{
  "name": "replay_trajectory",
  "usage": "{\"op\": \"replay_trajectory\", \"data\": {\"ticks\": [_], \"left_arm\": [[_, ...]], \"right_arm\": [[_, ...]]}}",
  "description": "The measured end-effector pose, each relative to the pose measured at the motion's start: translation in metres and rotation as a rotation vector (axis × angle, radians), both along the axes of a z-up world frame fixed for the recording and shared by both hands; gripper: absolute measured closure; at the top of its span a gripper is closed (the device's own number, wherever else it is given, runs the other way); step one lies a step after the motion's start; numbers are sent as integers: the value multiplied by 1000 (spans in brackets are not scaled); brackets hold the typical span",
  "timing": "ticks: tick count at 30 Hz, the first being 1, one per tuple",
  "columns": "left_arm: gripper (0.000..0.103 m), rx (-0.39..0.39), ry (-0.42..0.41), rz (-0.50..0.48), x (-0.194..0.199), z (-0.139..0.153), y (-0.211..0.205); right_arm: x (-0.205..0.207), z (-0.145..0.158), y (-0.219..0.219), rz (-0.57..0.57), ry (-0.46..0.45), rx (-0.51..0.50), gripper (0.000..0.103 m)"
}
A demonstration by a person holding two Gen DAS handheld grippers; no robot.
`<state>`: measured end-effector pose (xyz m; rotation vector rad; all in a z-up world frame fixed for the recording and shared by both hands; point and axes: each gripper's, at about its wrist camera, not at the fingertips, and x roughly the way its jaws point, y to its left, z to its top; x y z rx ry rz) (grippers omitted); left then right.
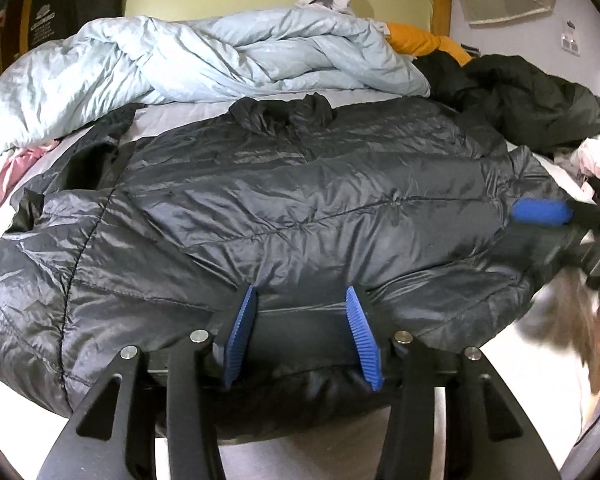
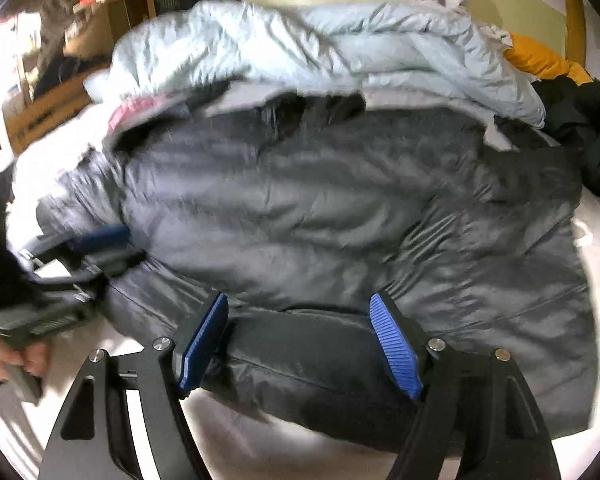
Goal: Fold large clothes
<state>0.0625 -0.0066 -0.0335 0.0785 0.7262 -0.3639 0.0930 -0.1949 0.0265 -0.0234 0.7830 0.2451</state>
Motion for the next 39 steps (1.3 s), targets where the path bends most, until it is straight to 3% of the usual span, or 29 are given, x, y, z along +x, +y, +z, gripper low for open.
{"op": "replay_trajectory", "data": {"ticks": [5,8,10,13,19,24,25,27,28,32,36,39], "left_arm": [[50,-7,6,15,1,-1,0],[48,-13,14,21,3,-2,1],[47,-14,14,22,3,-2,1],[46,-12,13,22,3,-2,2],[44,-14,13,28,4,-3,1],[42,-16,14,28,4,-4,0],[42,-17,14,28,5,-4,0],[42,-16,14,29,5,-4,0],[42,-14,13,30,5,-4,0],[42,-14,13,31,4,-4,0],[41,-14,12,31,4,-4,-1],[41,-12,11,32,4,-4,-1]], "right_arm": [[-15,63,-78,-148,-127,223,27],[-8,72,-142,-325,-97,327,27],[2,64,-188,-446,-59,359,28],[27,42,-229,-510,37,384,32],[80,-7,-251,-451,172,496,45],[104,-27,-252,-431,145,509,53],[108,-28,-252,-434,134,502,57],[112,-31,-261,-460,114,490,85],[111,-30,-261,-469,100,483,91],[100,-2,-247,-442,-2,394,97],[78,53,-195,-358,-166,124,97],[64,69,-143,-244,-235,-76,97]]}}
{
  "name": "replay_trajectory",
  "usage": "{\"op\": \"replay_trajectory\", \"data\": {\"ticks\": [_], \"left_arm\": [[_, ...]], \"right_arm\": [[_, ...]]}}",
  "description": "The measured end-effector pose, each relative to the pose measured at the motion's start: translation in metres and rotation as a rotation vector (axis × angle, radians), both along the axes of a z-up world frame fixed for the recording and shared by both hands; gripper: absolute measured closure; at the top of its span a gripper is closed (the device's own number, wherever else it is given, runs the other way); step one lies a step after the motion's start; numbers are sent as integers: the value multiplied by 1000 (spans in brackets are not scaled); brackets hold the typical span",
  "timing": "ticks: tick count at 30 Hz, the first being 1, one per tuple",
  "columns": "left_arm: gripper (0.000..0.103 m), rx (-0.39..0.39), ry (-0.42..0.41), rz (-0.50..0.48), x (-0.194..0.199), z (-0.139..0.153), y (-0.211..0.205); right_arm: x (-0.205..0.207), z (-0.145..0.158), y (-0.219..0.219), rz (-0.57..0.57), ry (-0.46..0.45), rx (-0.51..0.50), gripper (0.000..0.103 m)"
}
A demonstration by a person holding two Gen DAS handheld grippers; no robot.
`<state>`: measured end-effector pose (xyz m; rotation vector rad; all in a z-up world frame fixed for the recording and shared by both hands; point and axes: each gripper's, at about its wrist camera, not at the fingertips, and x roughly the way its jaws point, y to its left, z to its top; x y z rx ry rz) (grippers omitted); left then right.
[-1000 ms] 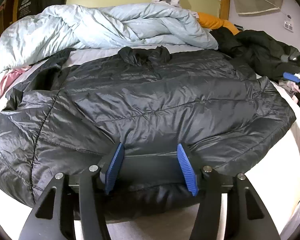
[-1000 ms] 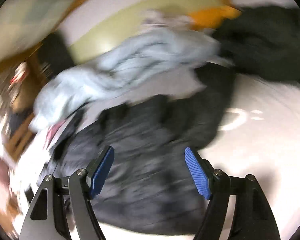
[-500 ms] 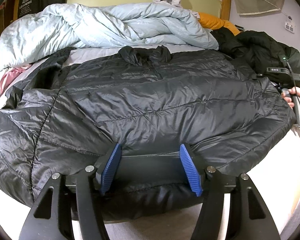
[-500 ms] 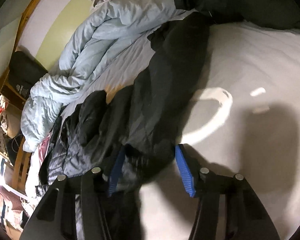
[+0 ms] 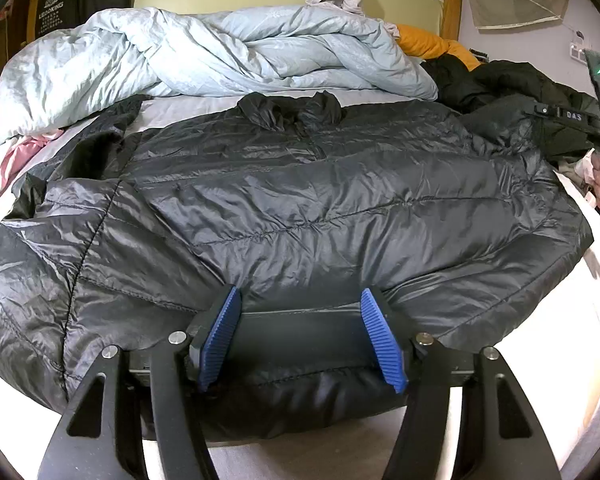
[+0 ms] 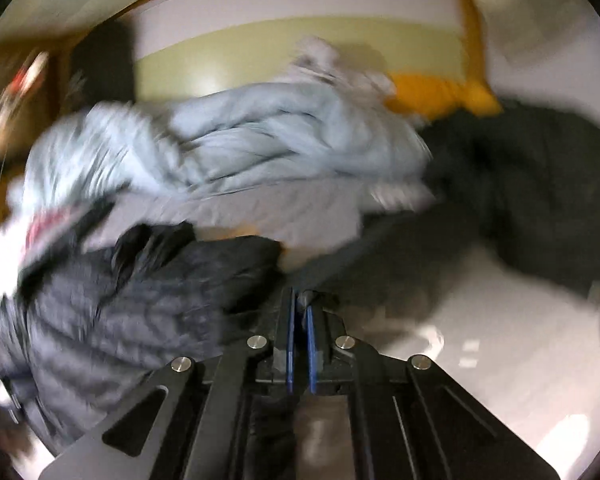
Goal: Fold large clothes
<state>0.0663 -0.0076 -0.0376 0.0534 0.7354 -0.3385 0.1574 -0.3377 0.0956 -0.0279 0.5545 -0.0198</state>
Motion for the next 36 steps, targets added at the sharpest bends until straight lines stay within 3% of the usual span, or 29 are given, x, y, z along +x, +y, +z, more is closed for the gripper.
{"op": "replay_trajectory", "data": {"ticks": [2,5,7,10,13,15,18,21,25,28,31,33,36], "left_arm": [[41,0,0,0,0,0,0],[41,1,-1,1,0,0,0],[40,2,-2,1,-1,0,0],[40,1,-2,2,-1,1,1],[40,2,-2,3,-1,1,1],[40,1,-2,3,-1,0,0],[39,2,-2,4,-1,0,0],[39,2,-2,4,-1,0,0],[39,3,-3,5,-1,0,0],[38,2,-2,4,-1,0,0],[38,2,-2,4,-1,0,0],[38,2,-2,4,-1,0,0],[38,1,-1,3,-1,0,0]], "right_arm": [[-2,-5,29,66,18,-81,97],[10,-30,66,152,123,-133,97],[23,-52,77,194,268,-86,97],[16,-56,72,214,298,-11,93],[-2,-37,52,231,260,126,76],[-16,-22,33,237,199,219,57],[-37,9,-10,181,55,343,51],[-48,25,-62,-1,-42,397,49],[-41,0,-123,-308,39,318,49],[-23,-37,-163,-414,146,341,49],[-8,-64,-189,-412,206,462,49],[2,-85,-199,-349,228,596,50],[14,-101,-191,-294,239,629,60]]}}
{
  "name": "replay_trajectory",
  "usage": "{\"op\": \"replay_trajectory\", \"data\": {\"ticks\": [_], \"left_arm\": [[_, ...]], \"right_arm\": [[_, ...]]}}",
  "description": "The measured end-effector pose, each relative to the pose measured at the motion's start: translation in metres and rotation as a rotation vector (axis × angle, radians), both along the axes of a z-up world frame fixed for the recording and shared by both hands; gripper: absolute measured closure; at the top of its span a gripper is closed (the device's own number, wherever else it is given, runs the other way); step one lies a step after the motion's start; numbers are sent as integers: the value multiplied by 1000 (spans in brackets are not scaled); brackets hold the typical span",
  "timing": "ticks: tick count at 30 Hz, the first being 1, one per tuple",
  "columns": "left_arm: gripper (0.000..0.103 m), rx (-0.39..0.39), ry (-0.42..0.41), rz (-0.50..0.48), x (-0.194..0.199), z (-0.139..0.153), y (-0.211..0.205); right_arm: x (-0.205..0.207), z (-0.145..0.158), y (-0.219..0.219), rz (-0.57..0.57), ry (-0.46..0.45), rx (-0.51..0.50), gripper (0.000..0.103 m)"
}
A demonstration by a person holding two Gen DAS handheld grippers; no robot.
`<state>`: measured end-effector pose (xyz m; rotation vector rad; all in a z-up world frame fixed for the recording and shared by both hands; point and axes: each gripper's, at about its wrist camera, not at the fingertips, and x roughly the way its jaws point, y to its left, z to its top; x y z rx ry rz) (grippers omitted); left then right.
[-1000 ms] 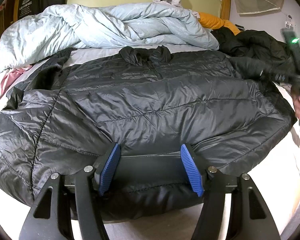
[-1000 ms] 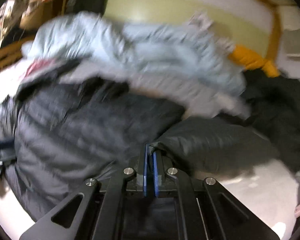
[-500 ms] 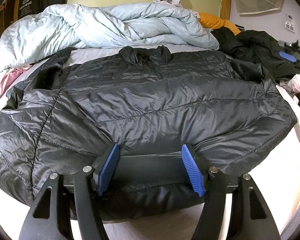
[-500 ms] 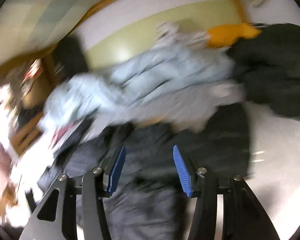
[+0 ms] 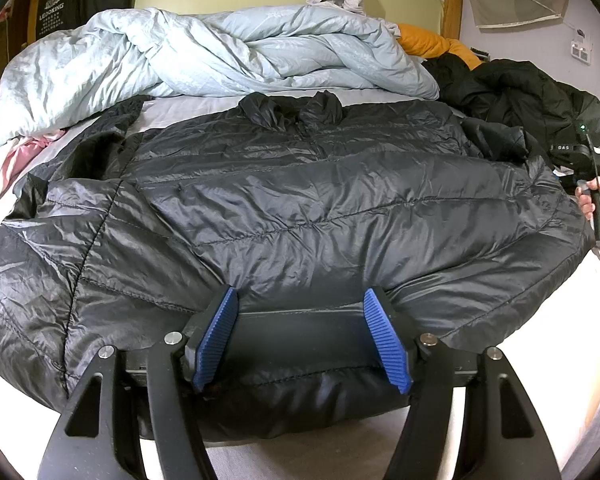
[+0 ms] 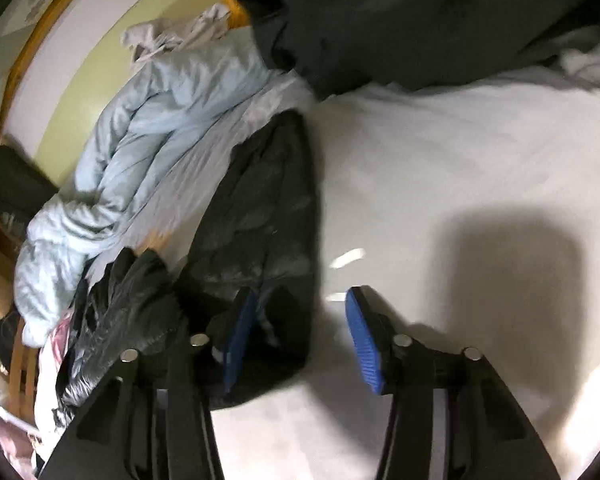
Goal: Fold large clothes
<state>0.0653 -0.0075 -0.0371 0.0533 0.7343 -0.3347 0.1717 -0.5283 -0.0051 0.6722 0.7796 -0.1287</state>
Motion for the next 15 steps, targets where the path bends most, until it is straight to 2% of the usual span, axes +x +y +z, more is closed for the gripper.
{"op": "replay_trajectory", "data": {"ticks": [1,3,4,6,8,13,15], "left_arm": [[38,1,0,1,0,0,0],[38,1,-1,2,0,0,-1],[38,2,-1,2,0,0,-1],[38,3,-1,2,0,0,-1],[38,5,-2,3,-1,0,-1],[37,8,-3,6,-1,1,-2],[37,10,-3,6,-1,1,-2]], "right_arm": [[3,-1,6,20,-11,-16,65],[10,-3,15,36,8,-56,96],[12,-4,15,29,23,-85,97],[1,10,21,-68,9,-190,99],[-17,48,38,-90,-103,-267,100],[-87,153,99,27,-410,-356,100],[-111,182,123,60,-495,-398,100]]}}
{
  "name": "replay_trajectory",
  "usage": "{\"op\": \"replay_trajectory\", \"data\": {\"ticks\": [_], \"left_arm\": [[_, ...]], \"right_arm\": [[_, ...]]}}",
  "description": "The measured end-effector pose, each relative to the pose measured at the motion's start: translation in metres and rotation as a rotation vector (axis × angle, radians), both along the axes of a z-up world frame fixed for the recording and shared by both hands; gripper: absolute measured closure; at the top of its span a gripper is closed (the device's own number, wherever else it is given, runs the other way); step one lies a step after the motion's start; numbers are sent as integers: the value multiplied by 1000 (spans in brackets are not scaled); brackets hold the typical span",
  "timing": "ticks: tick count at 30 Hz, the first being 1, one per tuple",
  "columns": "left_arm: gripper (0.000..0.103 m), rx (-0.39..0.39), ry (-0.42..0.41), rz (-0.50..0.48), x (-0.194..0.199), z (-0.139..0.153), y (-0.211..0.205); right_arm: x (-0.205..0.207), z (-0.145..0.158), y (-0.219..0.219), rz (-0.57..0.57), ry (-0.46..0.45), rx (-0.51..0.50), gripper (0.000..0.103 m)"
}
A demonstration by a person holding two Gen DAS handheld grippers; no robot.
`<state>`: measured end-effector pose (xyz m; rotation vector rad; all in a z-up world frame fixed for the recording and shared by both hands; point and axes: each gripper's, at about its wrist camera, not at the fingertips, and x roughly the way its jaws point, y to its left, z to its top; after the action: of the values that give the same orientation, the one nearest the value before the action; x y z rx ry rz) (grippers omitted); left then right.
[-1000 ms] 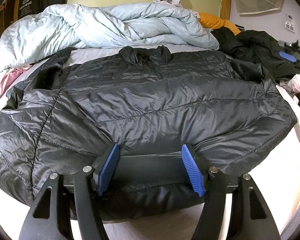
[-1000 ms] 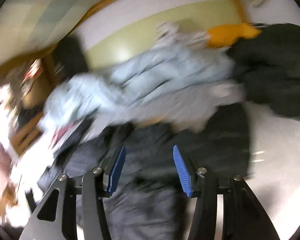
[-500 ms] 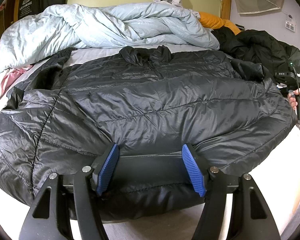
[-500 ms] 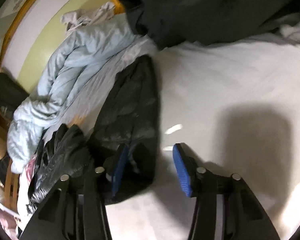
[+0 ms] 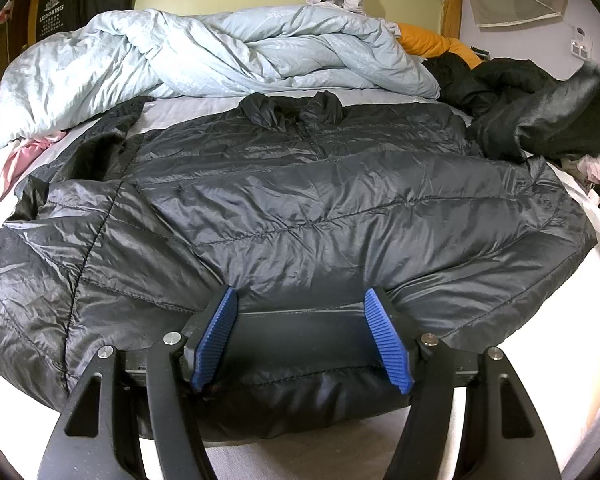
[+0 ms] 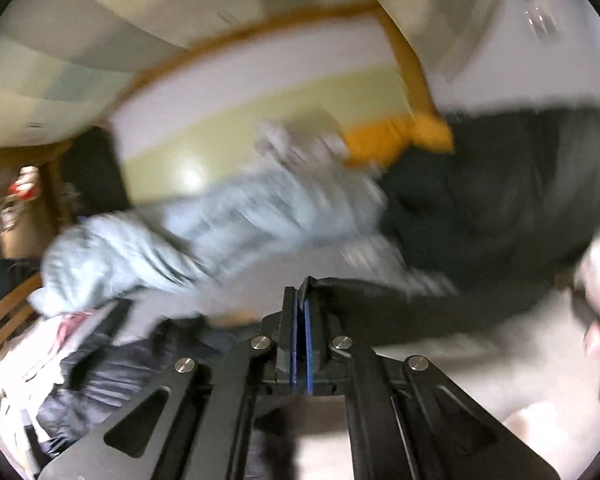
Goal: Fold large clothes
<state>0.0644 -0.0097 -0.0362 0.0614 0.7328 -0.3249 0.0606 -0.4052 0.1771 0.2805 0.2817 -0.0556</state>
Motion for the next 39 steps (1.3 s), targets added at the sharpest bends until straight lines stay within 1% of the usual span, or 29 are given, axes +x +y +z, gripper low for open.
{"op": "replay_trajectory", "data": {"ticks": [2,4,5,7,9,10,12,13,14,16,17,18,20,22,23,24,25,26,28,32,37,39], "left_arm": [[37,-1,0,0,0,0,0],[37,-2,0,0,0,0,0],[37,-1,0,0,0,0,0],[37,0,0,0,0,1,0],[37,-2,1,0,0,1,0],[37,-2,1,0,0,1,0],[37,-1,1,0,0,1,0],[37,-2,2,0,0,1,0],[37,-2,2,0,0,1,0],[37,-1,1,1,0,1,0],[37,-1,2,1,0,1,0],[37,-2,2,1,0,1,0],[37,-2,1,1,0,1,0],[37,-1,1,2,-1,1,-1],[37,-1,1,1,0,1,0],[37,-1,1,2,-1,1,-1],[37,0,1,2,0,1,0],[37,0,1,2,0,1,0],[37,0,1,2,-1,1,-1],[36,2,0,3,-1,1,0],[36,3,0,4,-1,1,0],[35,3,0,4,-1,1,0]], "right_arm": [[-14,21,24,43,-49,-35,100],[-21,32,51,110,-59,-66,100],[-20,33,61,133,-47,-79,100],[-8,25,85,157,35,-119,100],[11,6,95,148,118,-117,100],[26,-12,98,159,186,-88,100],[43,-45,94,176,293,-17,100],[54,-65,95,200,356,30,100],[64,-79,93,234,398,60,99],[75,-99,99,306,482,99,99],[76,-104,102,322,503,101,99],[75,-104,107,325,496,84,97],[63,-96,113,319,428,27,94],[48,-84,114,326,364,0,81],[42,-75,111,323,346,8,68],[36,-71,108,313,327,23,51],[28,-67,103,301,299,47,44],[23,-64,100,289,282,63,40],[10,-62,90,257,265,78,40],[-18,-67,68,144,257,62,40],[-49,-84,33,-23,281,67,40],[-60,-89,22,-60,289,83,40]]}}
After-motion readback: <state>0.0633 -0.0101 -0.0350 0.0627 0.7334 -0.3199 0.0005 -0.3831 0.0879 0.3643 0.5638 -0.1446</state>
